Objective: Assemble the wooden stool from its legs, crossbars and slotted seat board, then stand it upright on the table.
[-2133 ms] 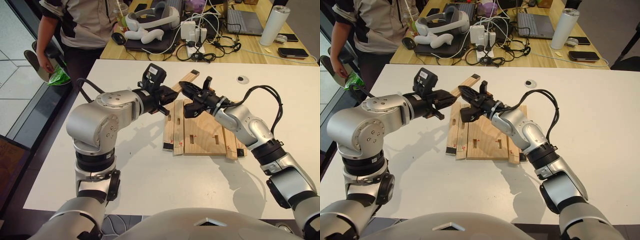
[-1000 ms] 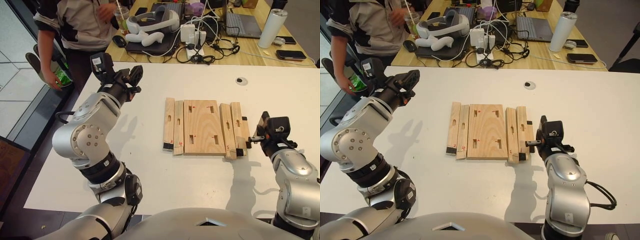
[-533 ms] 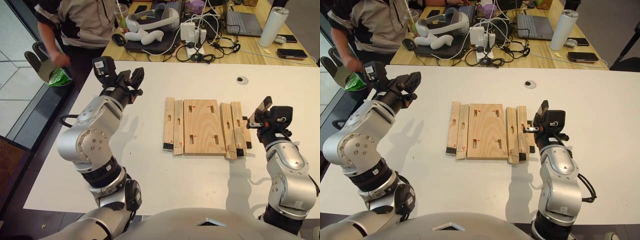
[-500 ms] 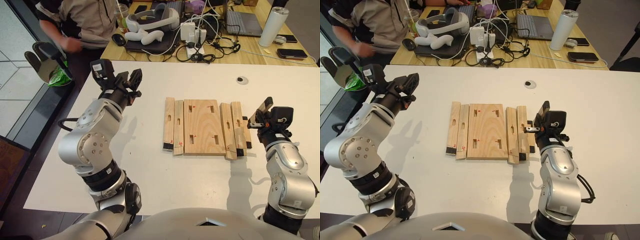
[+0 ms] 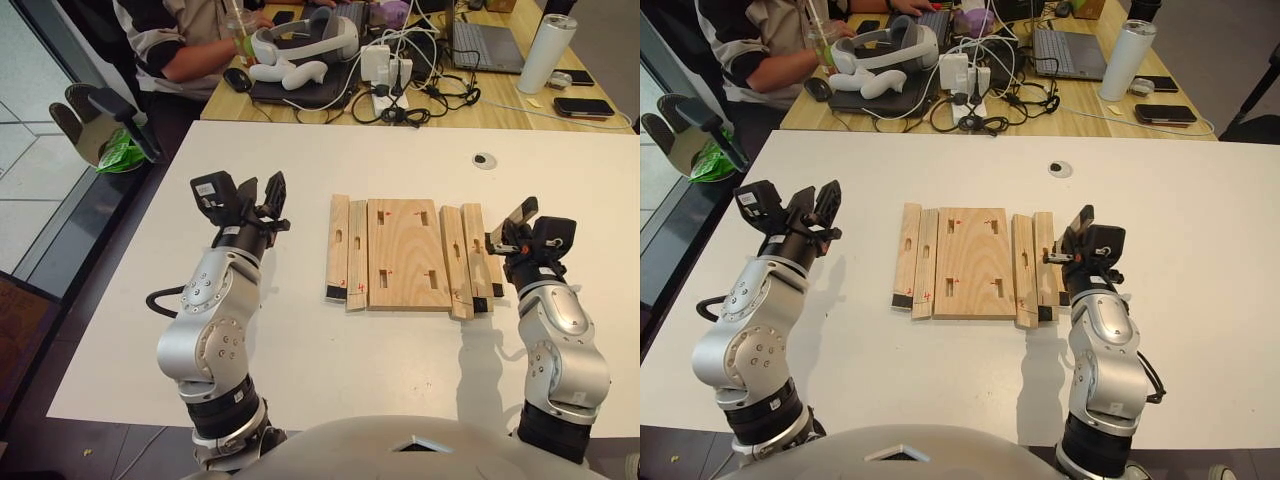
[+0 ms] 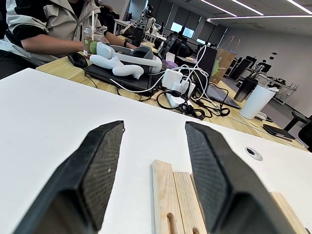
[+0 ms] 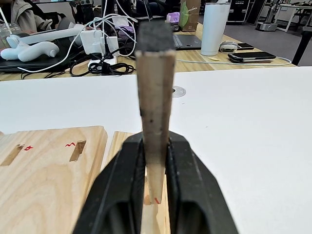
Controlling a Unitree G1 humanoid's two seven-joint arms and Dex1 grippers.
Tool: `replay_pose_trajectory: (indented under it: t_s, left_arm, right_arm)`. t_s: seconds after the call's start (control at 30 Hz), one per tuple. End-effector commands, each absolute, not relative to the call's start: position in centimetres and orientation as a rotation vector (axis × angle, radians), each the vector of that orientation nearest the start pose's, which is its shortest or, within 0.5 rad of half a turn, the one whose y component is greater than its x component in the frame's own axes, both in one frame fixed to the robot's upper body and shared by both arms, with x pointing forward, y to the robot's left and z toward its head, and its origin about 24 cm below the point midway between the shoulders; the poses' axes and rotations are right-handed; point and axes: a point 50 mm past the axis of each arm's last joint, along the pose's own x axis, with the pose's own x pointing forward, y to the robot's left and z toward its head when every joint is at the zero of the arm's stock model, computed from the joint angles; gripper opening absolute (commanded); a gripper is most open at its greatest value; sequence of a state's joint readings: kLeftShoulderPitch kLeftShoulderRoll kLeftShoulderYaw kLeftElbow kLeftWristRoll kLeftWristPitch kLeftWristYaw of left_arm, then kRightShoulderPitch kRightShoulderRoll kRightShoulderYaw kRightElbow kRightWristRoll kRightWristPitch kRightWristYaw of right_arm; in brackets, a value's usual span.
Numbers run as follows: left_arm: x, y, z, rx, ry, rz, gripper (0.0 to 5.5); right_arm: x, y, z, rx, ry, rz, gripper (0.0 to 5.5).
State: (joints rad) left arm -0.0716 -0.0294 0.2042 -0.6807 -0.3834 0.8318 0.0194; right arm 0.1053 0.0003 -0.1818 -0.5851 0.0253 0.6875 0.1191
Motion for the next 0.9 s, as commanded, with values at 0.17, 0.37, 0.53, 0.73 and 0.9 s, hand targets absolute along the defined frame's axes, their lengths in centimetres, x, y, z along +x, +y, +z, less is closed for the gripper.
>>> replay_pose_trajectory:
  t_s: [0.17, 0.37, 0.53, 0.73, 0.9]
  left_arm:
    - [23.6, 15.9, 13.3, -0.310, 0.049, -0.065, 2.31]
    - [23.7, 15.8, 13.5, -0.306, 0.041, -0.075, 2.31]
    - [23.7, 15.8, 13.6, -0.302, 0.038, -0.081, 2.31]
    - [23.7, 15.9, 13.4, -0.305, 0.042, -0.078, 2.31]
    - [23.8, 15.9, 13.5, -0.305, 0.040, -0.077, 2.31]
  right_arm:
    - [22.2, -19.0, 7.5, 0.041, 0.200, -0.037, 0.40]
    - [22.9, -18.7, 7.1, 0.048, 0.187, -0.003, 0.40]
    - [23.4, -18.1, 7.0, 0.081, 0.187, 0.007, 0.40]
    - [23.2, -18.7, 6.7, 0.044, 0.230, -0.043, 0.40]
    - [23.3, -19.1, 6.7, 0.006, 0.251, -0.047, 0.40]
